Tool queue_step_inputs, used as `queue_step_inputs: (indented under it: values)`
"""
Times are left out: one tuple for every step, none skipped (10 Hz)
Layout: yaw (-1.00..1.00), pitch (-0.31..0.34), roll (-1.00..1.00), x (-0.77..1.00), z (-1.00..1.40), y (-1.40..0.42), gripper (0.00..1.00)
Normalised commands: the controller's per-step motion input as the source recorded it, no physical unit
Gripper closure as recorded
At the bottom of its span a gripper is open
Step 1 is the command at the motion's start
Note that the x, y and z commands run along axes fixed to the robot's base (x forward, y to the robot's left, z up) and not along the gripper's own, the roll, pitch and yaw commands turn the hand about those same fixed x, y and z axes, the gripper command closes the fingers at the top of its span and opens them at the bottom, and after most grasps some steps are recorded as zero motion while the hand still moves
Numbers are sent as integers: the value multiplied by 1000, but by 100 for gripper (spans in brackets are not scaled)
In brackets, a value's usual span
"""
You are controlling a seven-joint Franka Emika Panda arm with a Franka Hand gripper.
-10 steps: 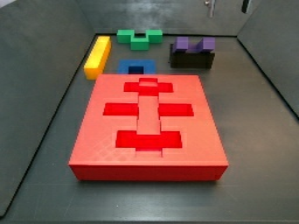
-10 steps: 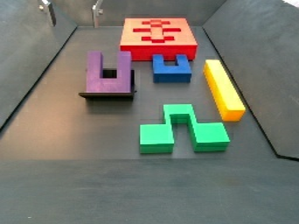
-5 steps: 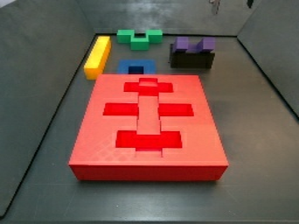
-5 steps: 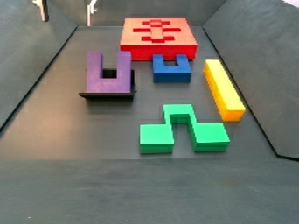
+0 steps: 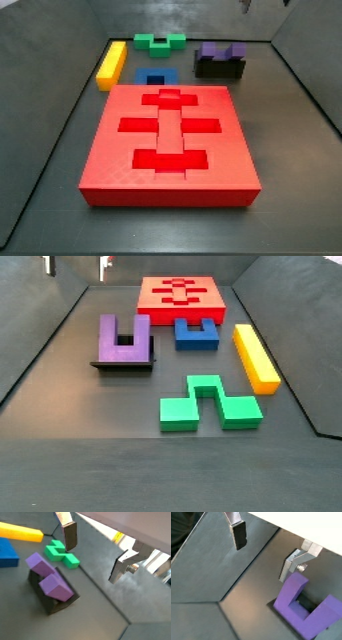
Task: Pick up the purple object. Move up. Place the purple object on the fixture. Regrasp the purple object. Move to above the board. Insert the purple object.
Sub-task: Regrasp the purple object.
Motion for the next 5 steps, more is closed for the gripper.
queue_step_inputs:
  values:
    - [311,171,1000,37,0,0,0]
    - [389,294,1000,0,0,0,0]
    - [394,311,1000,-63,0,-43,0]
    - [391,183,1000,-140,-137,-206,0]
    - [309,174,1000,-191,-226,-271,0]
